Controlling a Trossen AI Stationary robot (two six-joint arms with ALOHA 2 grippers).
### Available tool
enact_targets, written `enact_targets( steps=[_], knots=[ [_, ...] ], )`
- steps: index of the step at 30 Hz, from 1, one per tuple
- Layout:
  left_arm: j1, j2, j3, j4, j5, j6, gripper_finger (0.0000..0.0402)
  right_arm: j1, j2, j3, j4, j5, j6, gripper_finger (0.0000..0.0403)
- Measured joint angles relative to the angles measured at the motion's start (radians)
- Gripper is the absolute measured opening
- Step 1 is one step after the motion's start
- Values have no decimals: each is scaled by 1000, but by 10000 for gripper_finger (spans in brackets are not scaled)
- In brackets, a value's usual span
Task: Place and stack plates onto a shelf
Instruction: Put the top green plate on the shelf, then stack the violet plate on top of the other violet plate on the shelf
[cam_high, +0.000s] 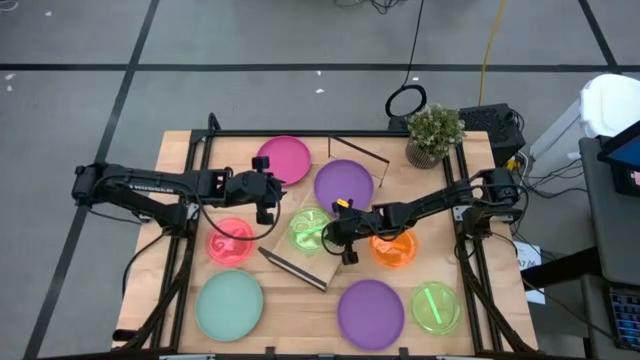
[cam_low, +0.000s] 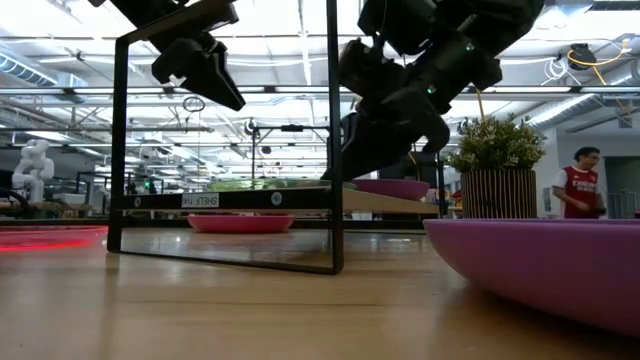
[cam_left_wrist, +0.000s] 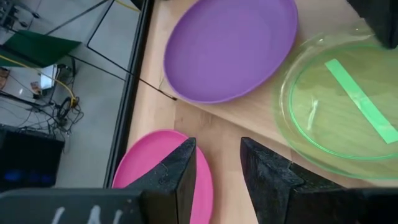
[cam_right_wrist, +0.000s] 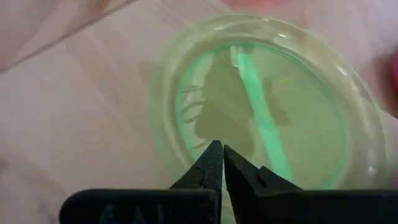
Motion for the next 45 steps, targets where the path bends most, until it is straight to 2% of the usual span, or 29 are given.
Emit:
enact_targets(
  steps=[4,10,16,26,34,37,40,45],
  knots=[
    [0,0,0,-2,1,0,131,0,0,0,-1,-75,-12,0],
    [0,0,0,-2,1,0,131,5,0,0,0,-87,-15,0],
    [0,0,0,-2,1,0,131,6,0,0,-1,-179,-15,0],
    [0,0,0,-2,2,-26,131,6,-22,0,13,-180,-15,0],
    [-10,0,0,-4,3,-83,131,15,-155,0,-26,-175,17,0],
    [-19,0,0,-4,3,-107,131,37,-229,0,-104,-116,62,0],
    [-29,0,0,-4,3,-133,131,84,-312,0,-206,16,118,0],
    [-47,0,0,-5,3,-188,131,221,-404,0,-332,188,246,0]
  ],
)
